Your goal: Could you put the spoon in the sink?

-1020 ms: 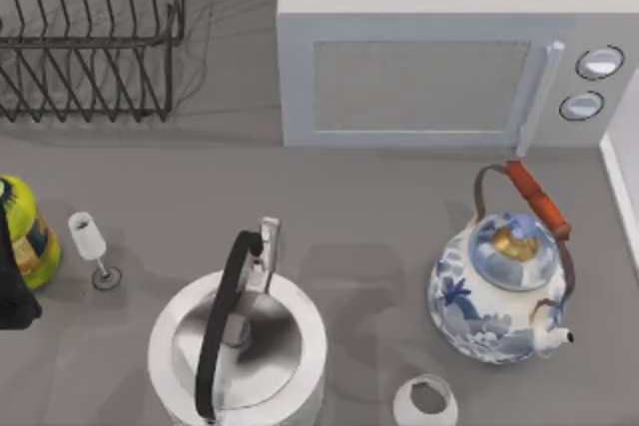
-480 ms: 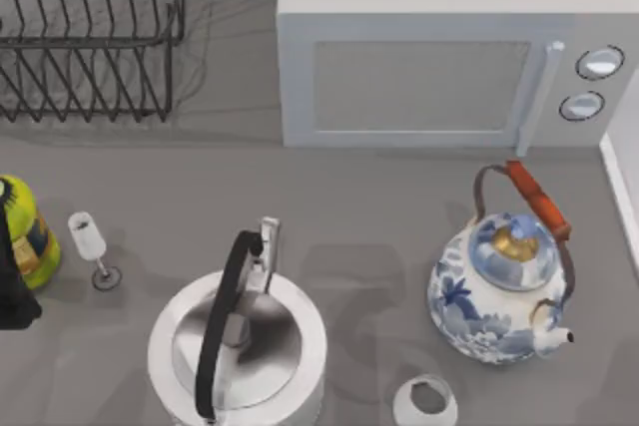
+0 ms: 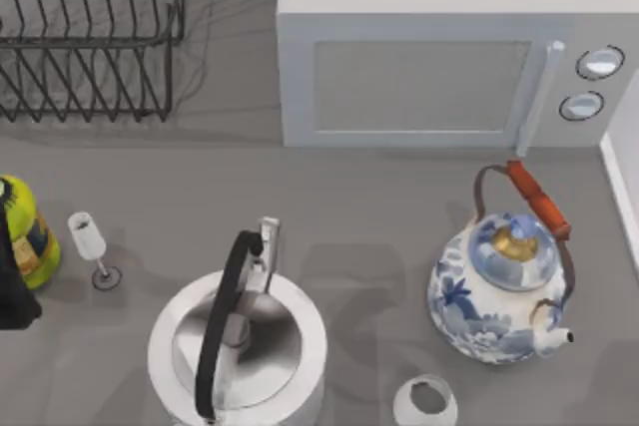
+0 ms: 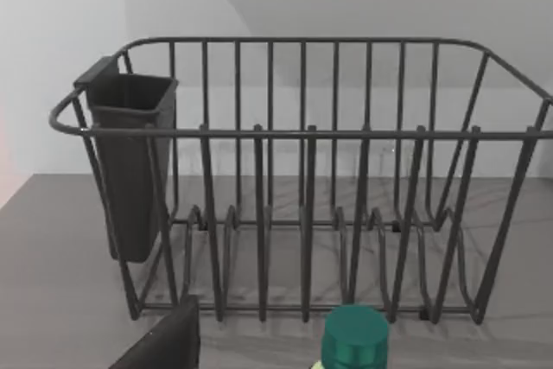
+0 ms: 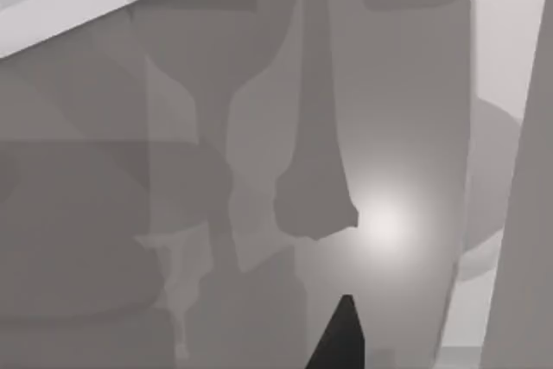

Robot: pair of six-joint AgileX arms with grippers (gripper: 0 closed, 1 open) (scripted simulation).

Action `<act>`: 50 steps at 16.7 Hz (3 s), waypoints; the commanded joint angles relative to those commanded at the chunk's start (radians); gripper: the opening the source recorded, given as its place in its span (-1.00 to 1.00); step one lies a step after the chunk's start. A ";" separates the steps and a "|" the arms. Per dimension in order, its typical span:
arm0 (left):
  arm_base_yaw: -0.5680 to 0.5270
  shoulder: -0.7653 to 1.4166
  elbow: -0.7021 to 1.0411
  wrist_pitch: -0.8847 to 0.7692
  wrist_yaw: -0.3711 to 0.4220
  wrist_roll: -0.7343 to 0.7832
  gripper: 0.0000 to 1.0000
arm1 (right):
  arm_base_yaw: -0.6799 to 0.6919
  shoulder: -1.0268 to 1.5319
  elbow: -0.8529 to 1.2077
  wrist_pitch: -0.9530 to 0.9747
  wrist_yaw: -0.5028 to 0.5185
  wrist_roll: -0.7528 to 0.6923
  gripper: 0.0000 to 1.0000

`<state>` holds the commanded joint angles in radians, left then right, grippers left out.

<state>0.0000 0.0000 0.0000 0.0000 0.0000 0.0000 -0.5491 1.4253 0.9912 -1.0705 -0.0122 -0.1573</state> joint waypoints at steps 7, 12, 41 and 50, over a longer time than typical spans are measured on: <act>0.000 0.000 0.000 0.000 0.000 0.000 1.00 | 0.071 0.302 0.368 -0.149 0.009 0.083 -1.00; 0.000 0.000 0.000 0.000 0.000 0.000 1.00 | 0.168 0.668 0.895 -0.333 0.018 0.185 -1.00; 0.000 0.000 0.000 0.000 0.000 0.000 1.00 | 0.401 1.198 1.512 -0.366 0.045 0.414 -1.00; 0.000 0.000 0.000 0.000 0.000 0.000 1.00 | 0.401 1.174 1.439 -0.307 0.046 0.414 -0.70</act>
<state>0.0000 0.0000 0.0000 0.0000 0.0000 0.0000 -0.1477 2.5991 2.4306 -1.3777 0.0338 0.2566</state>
